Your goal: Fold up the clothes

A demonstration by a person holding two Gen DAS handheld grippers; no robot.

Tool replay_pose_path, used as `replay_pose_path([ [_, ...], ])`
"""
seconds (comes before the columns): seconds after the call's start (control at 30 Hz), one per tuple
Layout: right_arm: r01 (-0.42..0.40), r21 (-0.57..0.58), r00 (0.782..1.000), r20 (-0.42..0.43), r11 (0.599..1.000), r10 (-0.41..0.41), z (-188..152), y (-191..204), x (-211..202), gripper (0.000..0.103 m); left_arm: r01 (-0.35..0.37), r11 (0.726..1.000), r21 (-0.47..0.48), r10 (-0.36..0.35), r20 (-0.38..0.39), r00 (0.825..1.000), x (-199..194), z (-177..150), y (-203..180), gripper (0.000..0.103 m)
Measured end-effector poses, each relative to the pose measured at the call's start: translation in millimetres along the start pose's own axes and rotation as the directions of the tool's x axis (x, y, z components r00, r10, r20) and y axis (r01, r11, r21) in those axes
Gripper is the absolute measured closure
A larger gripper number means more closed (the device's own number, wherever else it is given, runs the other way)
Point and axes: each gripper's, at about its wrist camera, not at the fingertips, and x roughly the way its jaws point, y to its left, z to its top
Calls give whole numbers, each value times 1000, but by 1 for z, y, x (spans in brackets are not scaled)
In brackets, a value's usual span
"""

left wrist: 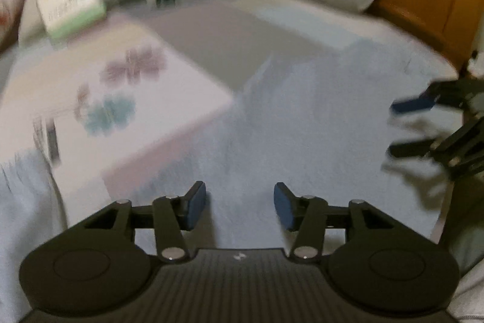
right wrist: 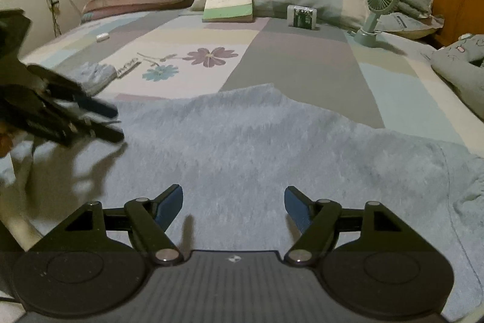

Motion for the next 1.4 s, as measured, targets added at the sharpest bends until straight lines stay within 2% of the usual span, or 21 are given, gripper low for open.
replay_pose_path([
  [0.07,11,-3,1000,-3,1000,-11,-2,-2,-2,23,-19,1000,-20,18,-17,1000,-5,-9,4,47],
  [0.2,14,32,999,-30,999,-13,-12,-10,0,20,-113,992,-47,110,-61,992,-26,-34,20,45],
  [0.3,28,39,998,-65,999,-25,-18,-12,7,16,-160,987,-26,157,-89,984,-42,-47,20,44],
  [0.4,47,16,997,-58,999,-46,-19,-7,4,16,-205,979,2,204,-94,974,-56,-51,6,44],
  [0.47,48,0,998,-38,999,-48,-18,-4,-3,14,-170,985,19,171,-52,984,-63,-54,-7,40],
  [0.53,57,-17,997,-41,998,-58,-21,0,-4,5,-135,991,11,135,-70,988,-59,-61,-14,35],
  [0.6,63,-26,997,-47,998,-64,-26,2,-5,0,-137,990,-19,136,-76,988,-56,-70,-14,32],
  [0.67,58,-18,997,-45,998,-59,-34,0,-6,0,-137,989,-47,132,-99,986,-59,-72,-10,30],
  [0.8,68,-8,997,-29,998,-69,-39,-5,-11,0,-187,982,-15,184,-106,977,-67,-50,-13,32],
  [0.83,78,-8,997,-21,997,-78,-36,-8,-13,0,-176,984,-12,175,-88,981,-69,-41,-15,32],
  [0.93,106,-6,994,6,994,-106,-27,-15,-19,0,-86,996,-15,86,2,996,-66,-5,-24,30],
  [1.03,127,52,992,-7,991,-127,-32,-36,-18,0,-9,1000,13,9,52,999,-37,30,-40,29],
  [1.17,155,137,988,-34,978,-152,-41,-68,-16,0,44,999,6,-45,56,997,18,61,-51,29],
  [1.3,163,196,986,-51,967,-156,-44,-90,-19,0,60,997,-48,-61,-12,998,66,60,-48,31],
  [1.4,173,159,985,-47,972,-168,-16,-87,-17,0,61,998,-22,-60,15,998,56,53,-49,30],
])
